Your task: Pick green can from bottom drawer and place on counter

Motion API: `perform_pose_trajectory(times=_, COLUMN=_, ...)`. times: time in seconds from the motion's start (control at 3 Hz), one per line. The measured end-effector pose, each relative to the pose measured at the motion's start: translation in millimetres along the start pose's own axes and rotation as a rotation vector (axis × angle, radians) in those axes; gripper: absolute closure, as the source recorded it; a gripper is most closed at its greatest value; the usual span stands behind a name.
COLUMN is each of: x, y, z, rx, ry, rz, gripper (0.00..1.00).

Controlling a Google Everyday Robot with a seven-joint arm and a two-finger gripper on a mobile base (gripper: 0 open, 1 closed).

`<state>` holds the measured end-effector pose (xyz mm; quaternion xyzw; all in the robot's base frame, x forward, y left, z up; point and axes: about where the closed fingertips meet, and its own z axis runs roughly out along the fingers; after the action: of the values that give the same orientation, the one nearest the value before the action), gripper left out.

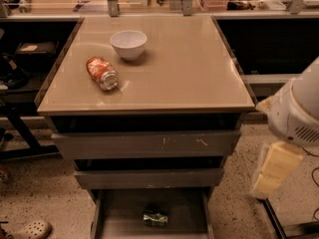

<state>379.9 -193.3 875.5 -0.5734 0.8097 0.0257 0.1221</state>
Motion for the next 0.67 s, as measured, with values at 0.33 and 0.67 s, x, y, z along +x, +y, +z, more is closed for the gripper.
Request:
perform_pose_trajectory(times=0.33, x=13.3, y=30.9, z=59.4, rx=-0.103, ry=0.039, rz=0.051, gripper=0.0)
perform_pose_trajectory(times=0.67, x=13.3, y=31.0, z=59.4, rx=-0.103, ry=0.039, rz=0.051, gripper=0.0)
